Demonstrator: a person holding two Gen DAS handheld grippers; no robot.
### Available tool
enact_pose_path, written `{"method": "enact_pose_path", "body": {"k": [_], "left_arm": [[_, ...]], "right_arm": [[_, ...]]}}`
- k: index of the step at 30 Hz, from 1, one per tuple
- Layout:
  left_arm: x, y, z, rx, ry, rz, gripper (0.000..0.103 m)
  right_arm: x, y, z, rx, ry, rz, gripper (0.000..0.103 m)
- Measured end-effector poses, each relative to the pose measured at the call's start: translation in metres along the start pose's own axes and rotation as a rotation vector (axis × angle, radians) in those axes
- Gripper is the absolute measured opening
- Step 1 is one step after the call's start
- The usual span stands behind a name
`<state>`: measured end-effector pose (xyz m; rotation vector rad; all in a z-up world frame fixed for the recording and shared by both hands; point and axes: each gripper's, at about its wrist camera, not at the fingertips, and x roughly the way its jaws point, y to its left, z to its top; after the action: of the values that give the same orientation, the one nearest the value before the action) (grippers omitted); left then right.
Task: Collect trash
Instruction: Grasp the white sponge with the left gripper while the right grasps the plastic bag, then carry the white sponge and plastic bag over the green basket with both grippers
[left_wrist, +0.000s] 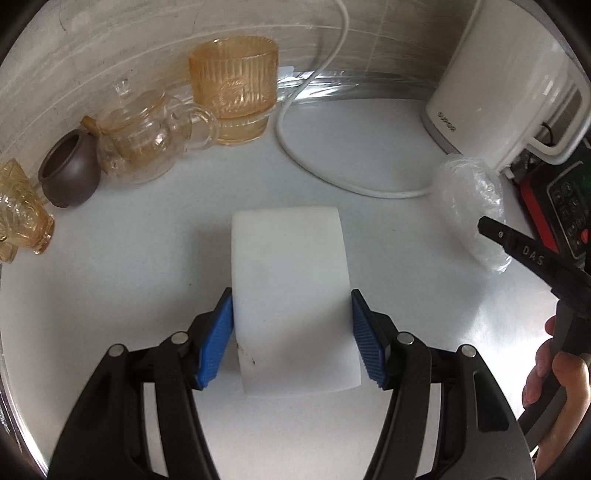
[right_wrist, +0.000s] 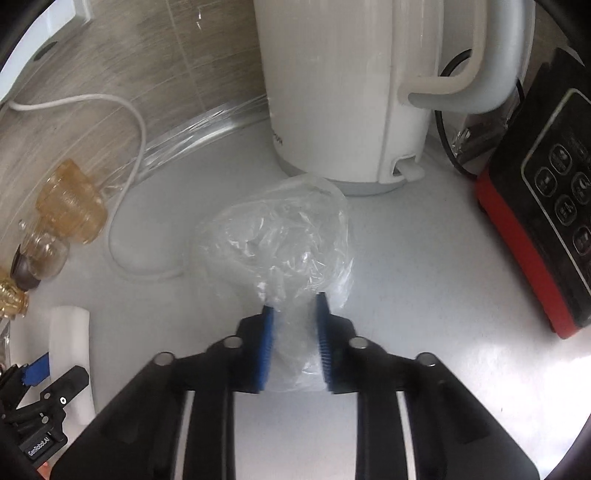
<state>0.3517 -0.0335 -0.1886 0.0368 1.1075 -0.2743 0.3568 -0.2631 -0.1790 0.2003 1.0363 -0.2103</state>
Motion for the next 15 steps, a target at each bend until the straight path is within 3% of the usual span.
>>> {"method": "enact_pose_path", "body": {"k": [5,15], "left_arm": [[-0.03,-0.006,-0.023,0.064,-0.035,-0.009,0.059],[-0.098,-0.013,-0.101,0.103,-0.046,-0.051,0.059]], "right_arm": [[-0.033,0.004,-0.028,-0.039,-0.036,-0.024,0.016],[-0.147,0.012,-0.145,-0.104,-0.065,-0.012,0.016]]}}
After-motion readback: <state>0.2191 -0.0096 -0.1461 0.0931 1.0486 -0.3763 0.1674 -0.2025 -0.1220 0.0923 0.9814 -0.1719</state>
